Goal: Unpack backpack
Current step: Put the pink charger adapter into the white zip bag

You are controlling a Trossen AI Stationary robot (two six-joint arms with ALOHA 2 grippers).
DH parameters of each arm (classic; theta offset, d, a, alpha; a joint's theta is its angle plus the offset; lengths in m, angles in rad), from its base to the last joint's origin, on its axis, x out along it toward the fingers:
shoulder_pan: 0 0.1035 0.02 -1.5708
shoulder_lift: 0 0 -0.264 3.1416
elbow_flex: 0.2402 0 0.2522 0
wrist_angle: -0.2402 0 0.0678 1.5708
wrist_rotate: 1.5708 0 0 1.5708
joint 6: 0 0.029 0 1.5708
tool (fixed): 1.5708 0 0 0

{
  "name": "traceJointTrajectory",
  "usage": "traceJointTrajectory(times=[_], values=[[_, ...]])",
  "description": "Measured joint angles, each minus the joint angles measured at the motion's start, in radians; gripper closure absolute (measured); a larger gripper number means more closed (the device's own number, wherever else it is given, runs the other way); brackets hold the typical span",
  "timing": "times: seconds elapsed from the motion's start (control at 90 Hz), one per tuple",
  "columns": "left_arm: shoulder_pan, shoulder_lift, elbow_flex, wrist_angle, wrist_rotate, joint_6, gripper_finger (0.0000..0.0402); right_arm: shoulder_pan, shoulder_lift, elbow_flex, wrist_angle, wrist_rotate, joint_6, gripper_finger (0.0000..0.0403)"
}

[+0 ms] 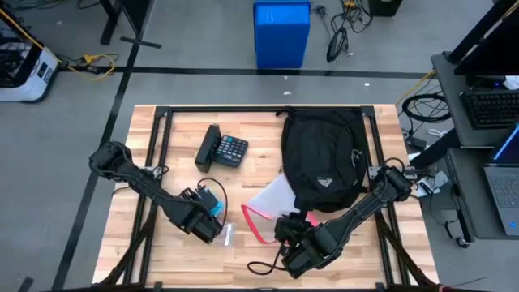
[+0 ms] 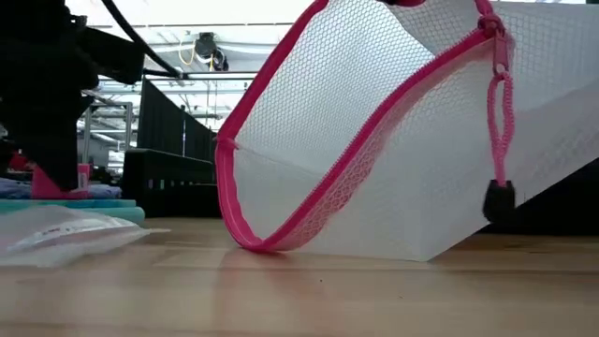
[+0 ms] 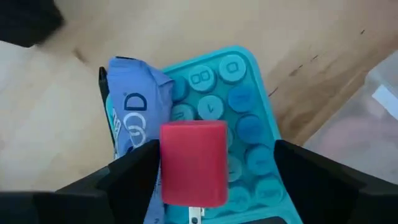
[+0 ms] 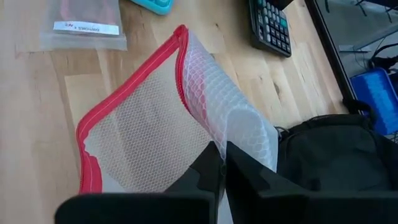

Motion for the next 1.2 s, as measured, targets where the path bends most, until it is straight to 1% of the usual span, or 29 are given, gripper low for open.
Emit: traceJointTrajectory(times=[0.256,0.4,0.511,0.644,0.844,0.944,1.044,1.133,1.2], values=[[0.0,0.0,0.0,-0.003,0.003,0.003,0.0174,0.0,0.0,0.0,0.0,0.0,0.0,0.0403],[0.0,0.0,0.0,-0.007,0.004,0.046,0.0207,0.0,0.0,0.0,0.0,0.0,0.0,0.0403],[0.008,0.0,0.0,-0.008,0.006,0.063,0.024,0.0,0.0,0.0,0.0,0.0,0.0,0.0403],[0.011,0.0,0.033,-0.009,-0.004,0.08,0.0278,0.0,0.0,0.0,0.0,0.0,0.0,0.0403],[-0.024,-0.001,0.125,0.014,-0.041,0.153,0.0278,0.0,0.0,0.0,0.0,0.0,0.005,0.0403],[-0.058,-0.002,0.17,0.035,-0.082,0.176,0.0264,0.0,0.0,0.0,0.001,0.0,0.003,0.0403],[-0.103,-0.002,0.203,0.114,-0.133,0.197,0.026,-0.001,0.0,0.0,0.001,0.0,0.005,0.0403],[-0.136,-0.002,0.205,0.227,-0.169,0.238,0.0268,-0.002,0.0,0.0,0.002,0.0,0.006,0.0403],[-0.148,-0.002,0.205,0.31,-0.222,0.258,0.0273,-0.005,0.0,0.0,0.005,0.0,0.006,0.0403]])
